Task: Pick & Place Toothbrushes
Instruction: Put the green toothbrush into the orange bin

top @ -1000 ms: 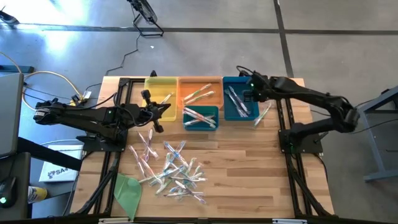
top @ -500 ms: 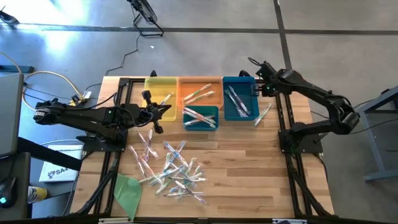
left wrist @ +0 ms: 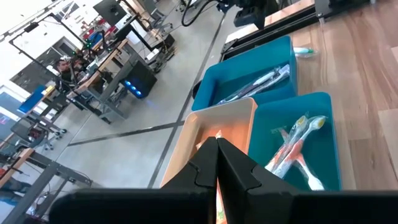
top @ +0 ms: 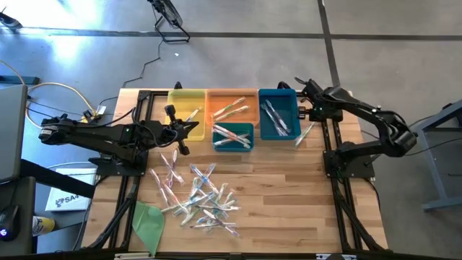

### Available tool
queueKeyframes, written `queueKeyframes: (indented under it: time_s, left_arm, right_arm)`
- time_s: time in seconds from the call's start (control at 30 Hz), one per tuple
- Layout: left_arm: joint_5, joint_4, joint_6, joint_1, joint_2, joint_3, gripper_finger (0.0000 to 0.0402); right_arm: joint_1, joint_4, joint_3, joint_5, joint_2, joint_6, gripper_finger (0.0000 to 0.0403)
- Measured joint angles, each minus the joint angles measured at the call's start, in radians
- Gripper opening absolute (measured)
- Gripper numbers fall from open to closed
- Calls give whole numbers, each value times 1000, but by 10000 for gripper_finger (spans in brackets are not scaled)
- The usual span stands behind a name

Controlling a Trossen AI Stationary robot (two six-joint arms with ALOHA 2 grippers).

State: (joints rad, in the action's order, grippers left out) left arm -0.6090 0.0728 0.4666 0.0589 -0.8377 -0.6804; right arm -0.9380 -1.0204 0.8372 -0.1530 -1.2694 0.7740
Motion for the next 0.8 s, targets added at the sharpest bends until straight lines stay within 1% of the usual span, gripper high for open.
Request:
queueKeyframes:
  time_s: [0.13,0.3,0.53,0.8]
  left_arm:
    - [0,0,0,0,0,0,0]
    - [0,6,0,0,0,0,0]
    - [0,6,0,0,0,0,0]
    - [0,6,8,0,0,0,0]
  right_arm:
    - [-28,35,-17,1,0,41,2]
    - [-41,38,-18,20,0,18,2]
    - [-41,54,-18,-36,-1,41,2]
    - [-40,126,-18,-35,-16,45,2]
